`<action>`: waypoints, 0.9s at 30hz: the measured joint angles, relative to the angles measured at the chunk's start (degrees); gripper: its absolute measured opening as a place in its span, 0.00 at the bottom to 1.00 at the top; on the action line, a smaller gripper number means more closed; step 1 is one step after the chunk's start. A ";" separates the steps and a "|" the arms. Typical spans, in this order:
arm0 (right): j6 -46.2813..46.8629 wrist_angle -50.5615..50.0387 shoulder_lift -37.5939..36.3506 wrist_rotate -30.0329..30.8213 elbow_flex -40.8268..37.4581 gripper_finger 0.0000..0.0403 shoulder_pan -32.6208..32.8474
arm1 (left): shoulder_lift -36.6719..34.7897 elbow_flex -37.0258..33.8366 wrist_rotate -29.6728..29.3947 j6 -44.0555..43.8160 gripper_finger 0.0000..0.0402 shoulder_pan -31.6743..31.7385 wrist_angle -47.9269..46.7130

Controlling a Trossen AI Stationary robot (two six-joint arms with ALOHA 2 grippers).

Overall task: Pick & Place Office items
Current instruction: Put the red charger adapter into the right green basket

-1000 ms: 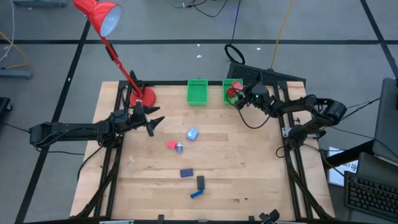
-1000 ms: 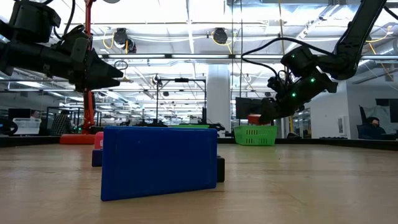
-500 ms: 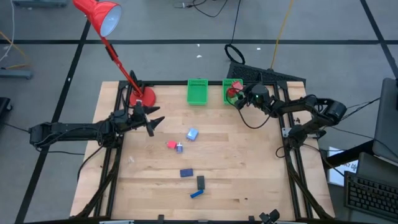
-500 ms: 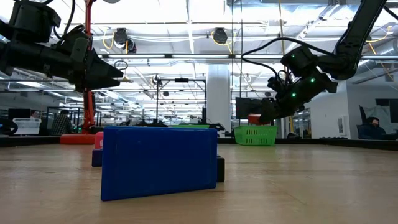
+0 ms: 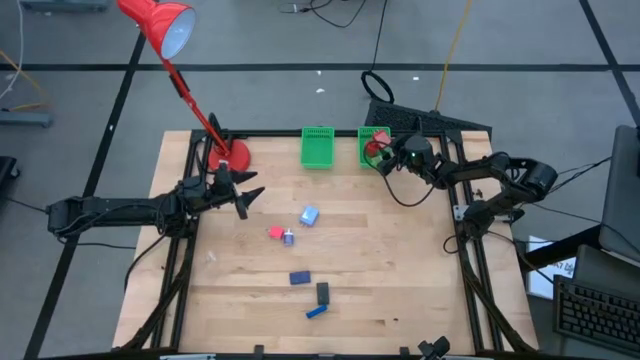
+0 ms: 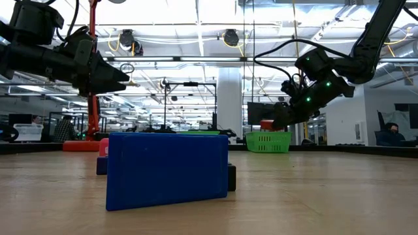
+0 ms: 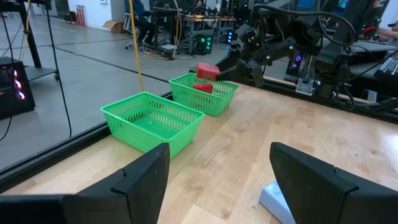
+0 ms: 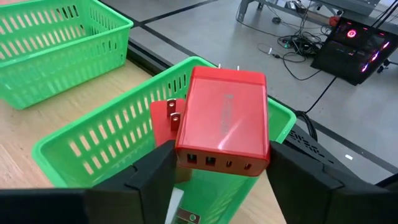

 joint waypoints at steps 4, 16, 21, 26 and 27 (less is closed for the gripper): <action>0.02 0.04 0.00 0.00 0.02 0.57 -0.02 | 0.01 0.00 0.00 0.00 0.70 0.00 -0.01; 0.01 0.14 0.00 0.00 0.02 0.57 -0.02 | 0.01 0.00 -0.01 -0.01 0.73 0.00 -0.01; 0.04 1.78 0.00 0.00 0.04 0.58 0.00 | 0.01 0.00 -0.01 0.00 0.70 0.00 0.00; 1.40 3.02 -0.02 -0.02 0.04 0.58 -0.01 | 0.00 0.00 -0.02 0.00 0.68 0.00 -0.02; 1.78 3.23 -0.02 -0.02 0.02 0.58 -0.01 | 0.01 0.00 -0.01 0.00 0.68 0.00 -0.02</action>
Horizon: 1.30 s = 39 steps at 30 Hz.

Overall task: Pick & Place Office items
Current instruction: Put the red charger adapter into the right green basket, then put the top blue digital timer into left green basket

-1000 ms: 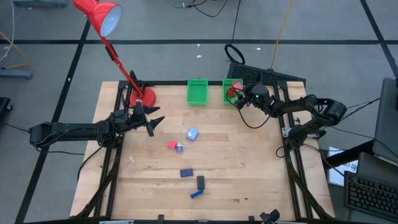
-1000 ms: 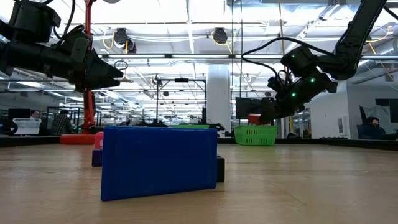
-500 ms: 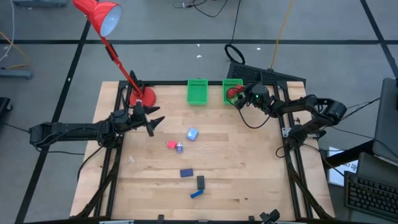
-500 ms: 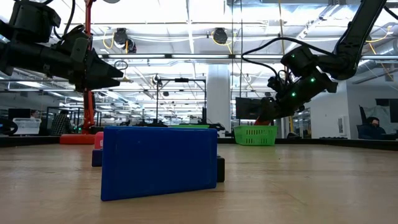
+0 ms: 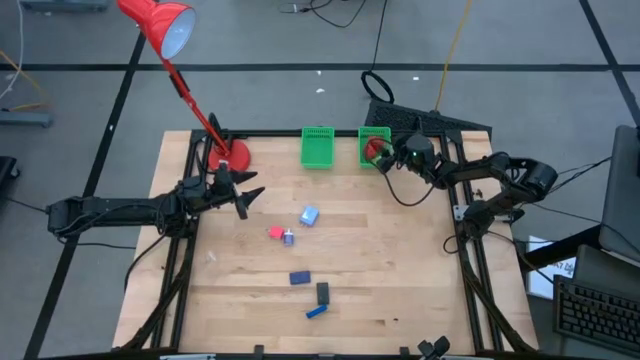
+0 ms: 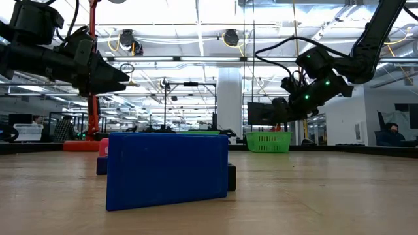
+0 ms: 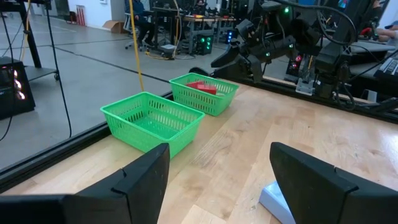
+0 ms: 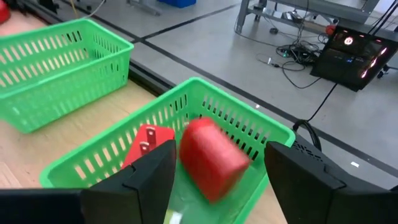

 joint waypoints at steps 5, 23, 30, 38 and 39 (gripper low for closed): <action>0.14 0.67 0.00 0.00 0.00 0.58 0.00 | 0.01 0.00 -0.01 0.00 0.71 0.00 0.00; 0.16 0.86 0.00 0.00 0.00 0.56 -0.01 | 0.00 0.00 0.00 0.00 0.69 0.00 0.01; 0.16 0.86 0.00 -0.02 0.00 0.56 0.01 | -0.01 0.00 -0.01 0.00 0.69 0.00 0.02; 0.20 1.03 0.00 -0.18 0.00 0.56 0.01 | -0.01 0.00 0.01 0.00 0.73 0.00 0.02; 0.23 1.07 0.00 -0.20 0.00 0.56 0.03 | 0.01 0.00 0.00 0.00 0.73 0.00 0.00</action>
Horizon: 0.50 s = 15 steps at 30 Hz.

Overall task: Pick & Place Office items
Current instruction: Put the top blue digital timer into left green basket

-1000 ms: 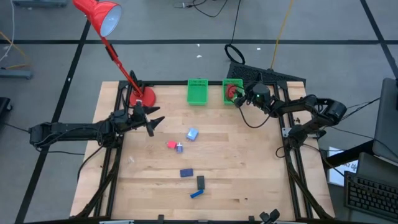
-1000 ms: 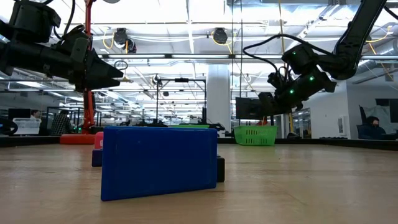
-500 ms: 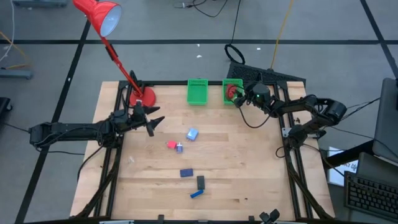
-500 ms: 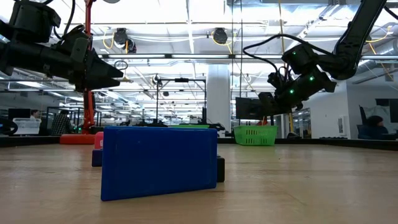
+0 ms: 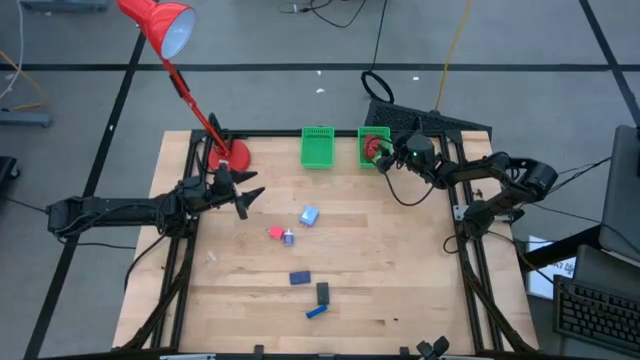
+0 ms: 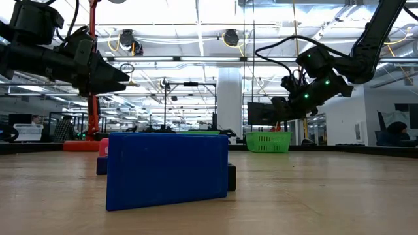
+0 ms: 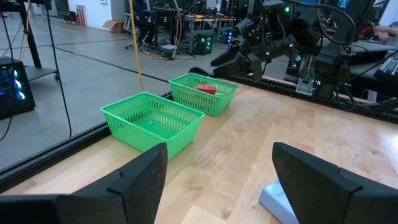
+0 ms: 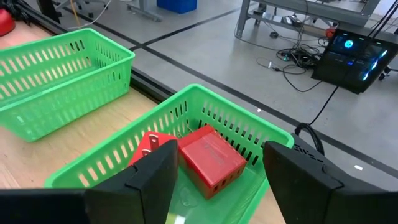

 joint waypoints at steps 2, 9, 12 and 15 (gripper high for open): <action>0.03 0.00 0.00 0.00 0.00 0.56 0.15 | -0.02 0.00 0.00 0.00 0.74 0.00 0.02; 0.02 0.93 0.00 -0.04 0.00 0.55 1.34 | -0.01 0.00 -0.01 0.00 0.71 0.00 0.02; 0.02 1.92 0.00 -0.05 0.00 0.55 2.07 | -0.01 0.00 0.02 0.00 0.70 0.00 0.02; 0.00 3.18 0.00 -0.07 0.00 0.55 2.98 | 0.00 0.00 0.02 0.00 0.68 0.00 0.02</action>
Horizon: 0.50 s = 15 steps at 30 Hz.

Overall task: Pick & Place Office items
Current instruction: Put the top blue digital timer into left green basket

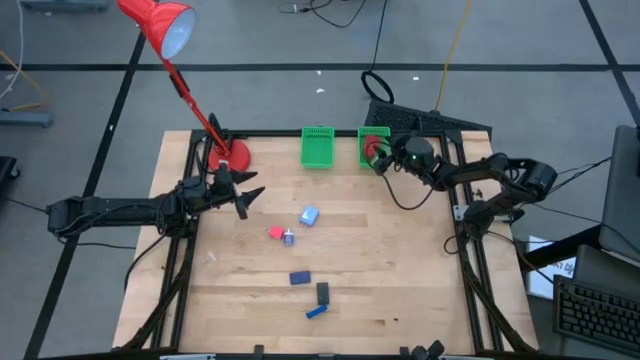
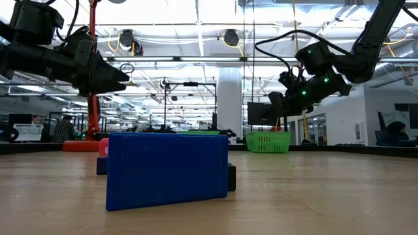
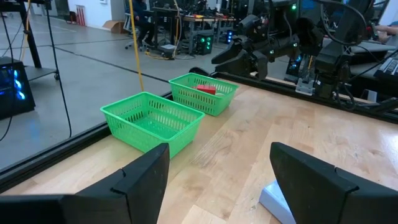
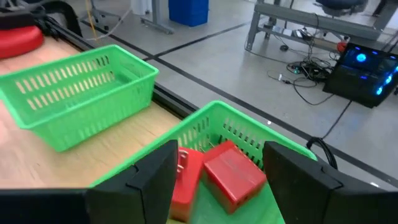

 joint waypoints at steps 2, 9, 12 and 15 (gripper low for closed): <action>0.00 0.91 0.00 -0.02 0.00 0.56 0.69 | -0.01 0.00 -0.01 0.00 0.68 0.00 -0.01; -0.03 4.64 0.00 -1.25 0.00 0.56 2.76 | 0.01 0.00 0.00 -0.02 0.71 0.00 -0.02; 0.67 6.60 0.00 -5.51 0.00 0.55 3.25 | 0.01 0.00 -0.01 -0.01 0.72 0.00 -0.02; 2.86 8.92 0.00 -10.48 0.00 0.56 3.55 | -0.01 0.00 -0.02 0.00 0.73 0.00 -0.02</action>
